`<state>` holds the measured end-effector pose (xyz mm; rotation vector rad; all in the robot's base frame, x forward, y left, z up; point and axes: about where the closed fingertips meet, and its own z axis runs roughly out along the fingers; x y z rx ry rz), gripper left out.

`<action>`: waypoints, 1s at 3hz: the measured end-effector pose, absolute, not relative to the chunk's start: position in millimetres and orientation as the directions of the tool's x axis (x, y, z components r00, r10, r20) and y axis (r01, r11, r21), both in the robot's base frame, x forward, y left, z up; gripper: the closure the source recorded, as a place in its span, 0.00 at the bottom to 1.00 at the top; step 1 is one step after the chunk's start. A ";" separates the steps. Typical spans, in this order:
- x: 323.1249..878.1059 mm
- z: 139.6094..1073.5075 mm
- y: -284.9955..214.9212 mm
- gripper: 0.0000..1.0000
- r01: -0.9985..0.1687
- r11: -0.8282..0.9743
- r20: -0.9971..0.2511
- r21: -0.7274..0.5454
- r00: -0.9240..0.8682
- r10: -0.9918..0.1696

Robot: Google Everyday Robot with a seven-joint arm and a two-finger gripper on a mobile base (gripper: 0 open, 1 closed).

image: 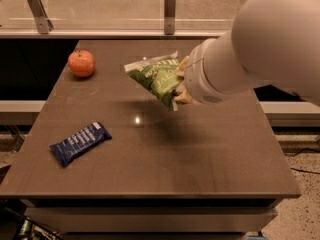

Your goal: Move green jalapeno chip bag near rxbar blueberry

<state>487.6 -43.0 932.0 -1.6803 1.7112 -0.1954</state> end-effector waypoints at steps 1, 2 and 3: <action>463.4 927.0 -43.6 1.00 -0.799 0.179 -0.398 -0.574 0.082 -0.914; 440.6 919.3 -45.3 1.00 -0.786 0.223 -0.424 -0.577 0.055 -0.904; 426.6 904.5 -48.1 1.00 -0.801 0.256 -0.457 -0.541 0.025 -0.889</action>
Offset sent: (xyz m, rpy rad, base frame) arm -0.0724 -0.0088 -0.0337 0.0956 -0.0116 -0.1139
